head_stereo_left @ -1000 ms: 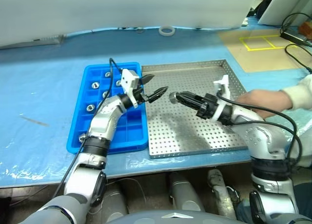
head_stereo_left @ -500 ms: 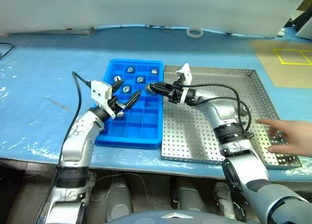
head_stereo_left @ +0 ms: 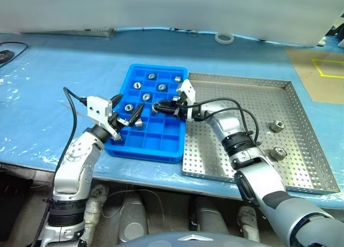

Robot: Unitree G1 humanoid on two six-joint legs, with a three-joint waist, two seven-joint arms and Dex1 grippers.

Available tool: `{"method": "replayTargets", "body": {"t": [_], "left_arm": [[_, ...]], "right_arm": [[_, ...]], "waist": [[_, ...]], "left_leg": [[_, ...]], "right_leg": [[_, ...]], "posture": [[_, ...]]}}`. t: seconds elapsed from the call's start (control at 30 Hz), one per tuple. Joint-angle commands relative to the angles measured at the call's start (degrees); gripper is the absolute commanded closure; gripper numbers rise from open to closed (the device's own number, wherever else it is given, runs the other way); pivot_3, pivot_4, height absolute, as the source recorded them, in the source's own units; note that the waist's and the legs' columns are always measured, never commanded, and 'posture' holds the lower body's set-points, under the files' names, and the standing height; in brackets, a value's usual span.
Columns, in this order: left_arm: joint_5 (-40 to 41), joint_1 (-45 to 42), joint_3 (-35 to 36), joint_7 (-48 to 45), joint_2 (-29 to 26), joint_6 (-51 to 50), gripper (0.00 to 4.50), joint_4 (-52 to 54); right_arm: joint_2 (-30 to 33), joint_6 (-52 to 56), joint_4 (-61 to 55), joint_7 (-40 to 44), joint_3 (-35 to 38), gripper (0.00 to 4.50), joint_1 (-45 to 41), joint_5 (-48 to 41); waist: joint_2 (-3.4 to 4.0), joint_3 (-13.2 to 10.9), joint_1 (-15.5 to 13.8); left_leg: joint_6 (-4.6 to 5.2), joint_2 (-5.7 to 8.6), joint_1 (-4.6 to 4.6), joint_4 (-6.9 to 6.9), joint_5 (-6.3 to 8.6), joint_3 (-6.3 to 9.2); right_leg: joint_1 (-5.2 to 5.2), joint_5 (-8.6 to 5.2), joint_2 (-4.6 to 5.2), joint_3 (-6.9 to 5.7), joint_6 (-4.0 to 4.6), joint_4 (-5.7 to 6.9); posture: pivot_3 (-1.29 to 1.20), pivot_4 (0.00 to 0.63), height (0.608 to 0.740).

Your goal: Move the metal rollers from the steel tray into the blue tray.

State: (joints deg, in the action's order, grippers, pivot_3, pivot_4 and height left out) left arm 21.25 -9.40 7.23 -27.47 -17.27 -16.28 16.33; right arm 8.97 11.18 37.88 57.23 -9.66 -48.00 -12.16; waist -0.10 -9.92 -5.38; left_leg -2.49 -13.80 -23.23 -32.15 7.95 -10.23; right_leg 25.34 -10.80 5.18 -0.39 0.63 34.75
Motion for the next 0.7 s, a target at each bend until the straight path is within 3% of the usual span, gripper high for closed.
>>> {"method": "replayTargets", "body": {"t": [0.03,0.1,0.23,0.4,0.7], "left_arm": [[0.81,-2.35,-0.84,-0.86,0.14,0.58,0.00,-0.46],[0.66,-4.13,-2.60,-1.93,0.92,0.89,0.00,-2.41],[0.36,-8.95,-6.27,-5.30,3.07,2.08,0.00,-8.04],[0.05,-18.66,-10.09,-12.89,6.08,5.46,0.00,-20.91],[-0.95,-28.90,-13.88,-23.26,12.26,11.43,0.00,-38.04]], "right_arm": [[0.97,-1.63,-0.17,-1.52,1.39,1.76,-0.58,0.98],[2.45,-2.22,-0.90,-2.77,2.59,1.08,-0.05,1.25],[5.94,-2.74,-4.60,-7.66,6.12,1.08,2.61,1.08],[13.87,3.13,-18.89,-13.50,12.38,1.08,13.35,-0.12],[22.61,15.20,-42.29,-23.12,26.04,1.08,32.03,-3.26]], "waist": [[0.00,0.00,-0.05],[0.00,0.00,-0.04],[-0.01,0.01,0.19],[-0.01,0.00,1.86],[-0.02,0.01,8.55]], "left_leg": [[0.00,0.00,0.00,0.00,0.00,0.00],[-0.01,0.02,0.00,0.00,-0.01,0.00],[0.00,0.10,0.02,-0.06,-0.01,-0.03],[0.00,0.13,0.00,-0.05,-0.02,-0.07],[0.32,0.22,0.11,-0.17,0.16,-0.32]], "right_leg": [[0.00,0.00,0.00,0.00,0.00,0.00],[-0.03,0.00,0.00,0.00,0.00,0.00],[-0.09,0.01,0.01,0.07,0.00,-0.02],[-0.07,-0.01,-0.08,0.17,-0.05,-0.05],[-0.05,-0.06,-0.10,0.55,-0.17,-0.12]], "posture": [[0.04,0.150,0.740],[-0.01,0.150,0.740],[-0.15,0.150,0.740],[-0.36,0.150,0.740],[-0.63,0.150,0.740]]}}
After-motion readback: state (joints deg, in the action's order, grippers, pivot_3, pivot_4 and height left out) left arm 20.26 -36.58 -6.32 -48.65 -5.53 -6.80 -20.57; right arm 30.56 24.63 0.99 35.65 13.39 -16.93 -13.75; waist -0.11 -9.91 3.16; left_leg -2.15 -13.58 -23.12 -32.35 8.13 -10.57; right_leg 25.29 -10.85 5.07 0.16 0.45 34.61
